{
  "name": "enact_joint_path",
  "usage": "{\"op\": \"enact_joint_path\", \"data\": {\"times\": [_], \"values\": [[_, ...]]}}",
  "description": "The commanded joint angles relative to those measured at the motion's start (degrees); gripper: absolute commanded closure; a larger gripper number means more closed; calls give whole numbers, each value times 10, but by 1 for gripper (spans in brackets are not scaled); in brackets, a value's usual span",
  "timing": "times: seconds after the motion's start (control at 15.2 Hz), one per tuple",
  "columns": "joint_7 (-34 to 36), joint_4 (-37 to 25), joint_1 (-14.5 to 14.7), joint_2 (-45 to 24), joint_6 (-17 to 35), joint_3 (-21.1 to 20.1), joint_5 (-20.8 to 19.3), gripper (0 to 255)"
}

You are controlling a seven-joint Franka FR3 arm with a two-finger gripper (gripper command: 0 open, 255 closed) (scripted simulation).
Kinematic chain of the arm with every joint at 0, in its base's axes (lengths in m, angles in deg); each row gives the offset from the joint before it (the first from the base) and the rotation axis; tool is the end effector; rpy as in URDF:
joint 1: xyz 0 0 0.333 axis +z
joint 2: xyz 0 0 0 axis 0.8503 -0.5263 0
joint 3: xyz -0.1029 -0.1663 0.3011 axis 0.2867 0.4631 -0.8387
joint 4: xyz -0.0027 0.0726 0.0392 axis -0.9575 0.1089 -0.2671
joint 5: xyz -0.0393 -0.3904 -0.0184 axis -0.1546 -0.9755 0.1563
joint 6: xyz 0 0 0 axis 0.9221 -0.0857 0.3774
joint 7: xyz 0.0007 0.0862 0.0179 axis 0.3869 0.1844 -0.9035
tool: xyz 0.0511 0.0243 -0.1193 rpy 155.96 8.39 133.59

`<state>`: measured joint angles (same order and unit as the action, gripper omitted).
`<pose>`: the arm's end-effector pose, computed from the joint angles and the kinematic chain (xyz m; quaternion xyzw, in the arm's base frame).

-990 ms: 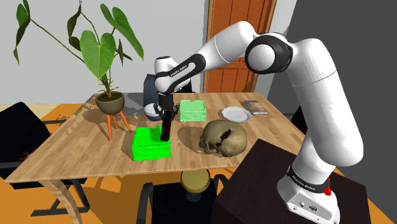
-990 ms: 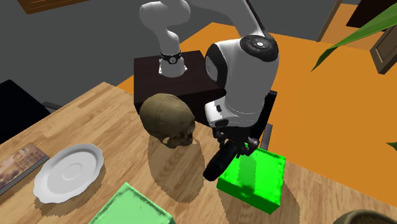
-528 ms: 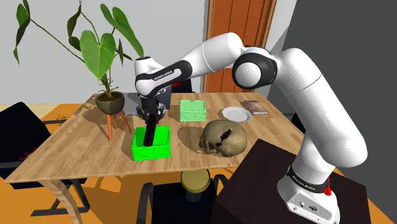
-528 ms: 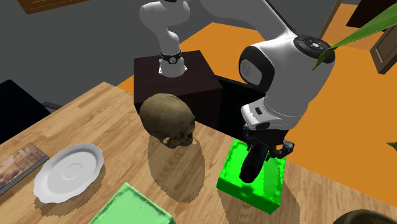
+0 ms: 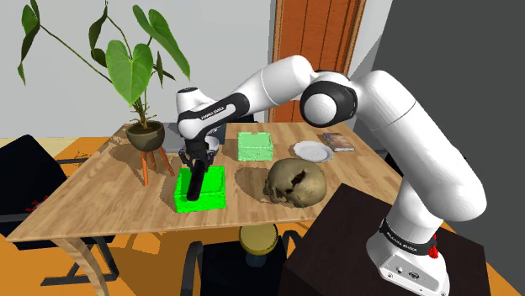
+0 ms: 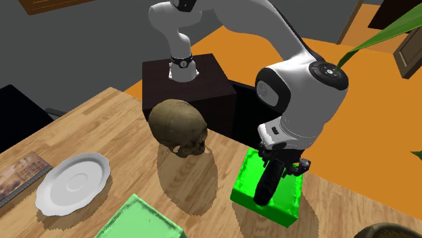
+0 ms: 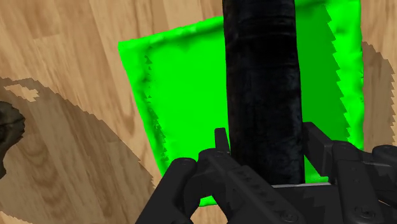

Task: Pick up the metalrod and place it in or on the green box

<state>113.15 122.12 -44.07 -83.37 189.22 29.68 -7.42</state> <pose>0.7657 0.1895 0.2376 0.9039 -0.4276 0.0062 0.0037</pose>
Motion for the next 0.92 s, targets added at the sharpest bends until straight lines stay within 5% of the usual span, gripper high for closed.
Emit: {"op": "enact_joint_path", "data": {"times": [0.0, 0.79, 0.86], "values": [[-1, -1, 0, -10, 9, 0, 0, 255], [0, -3, 0, -29, 26, 0, 0, 255], [0, -4, 0, -29, 26, 0, 0, 0]]}}
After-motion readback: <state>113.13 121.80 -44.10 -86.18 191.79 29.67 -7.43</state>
